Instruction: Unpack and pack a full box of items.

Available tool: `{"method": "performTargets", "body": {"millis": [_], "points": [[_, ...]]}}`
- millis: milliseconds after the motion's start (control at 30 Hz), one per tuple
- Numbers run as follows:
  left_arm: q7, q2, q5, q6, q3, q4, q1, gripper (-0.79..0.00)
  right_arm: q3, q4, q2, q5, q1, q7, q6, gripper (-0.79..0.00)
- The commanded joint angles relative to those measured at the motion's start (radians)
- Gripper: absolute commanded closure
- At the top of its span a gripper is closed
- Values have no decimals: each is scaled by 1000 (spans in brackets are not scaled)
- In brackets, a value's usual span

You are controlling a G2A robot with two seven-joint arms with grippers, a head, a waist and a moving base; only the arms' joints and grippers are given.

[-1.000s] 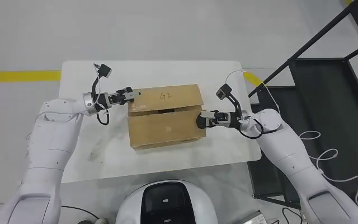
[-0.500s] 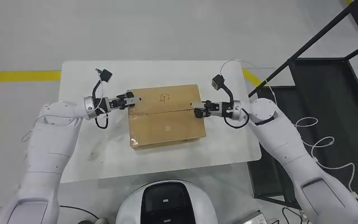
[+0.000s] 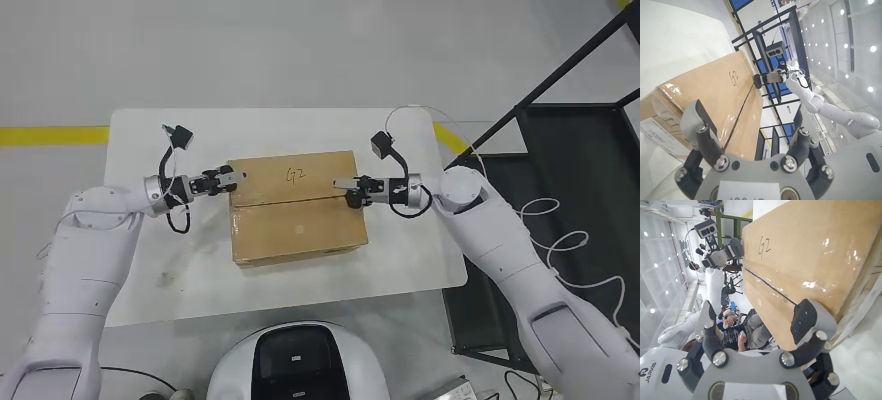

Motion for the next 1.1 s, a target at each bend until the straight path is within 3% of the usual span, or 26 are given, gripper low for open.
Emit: {"method": "performTargets", "body": {"millis": [0,367,667,1067], "points": [[9,5,-22,5,-18,-6,11,-785,-2,9,-2,-5,4,2,-1,-785],[46,43,-83,45,-138,-53,120,-785,20,8,-4,-9,14,21,-4,-785],[79,60,-83,96,-172,-116,211,-785,12,26,-11,-13,21,17,0,-785],[79,61,-85,103,-173,-122,216,-785,12,26,-11,-13,21,17,0,-785]]}}
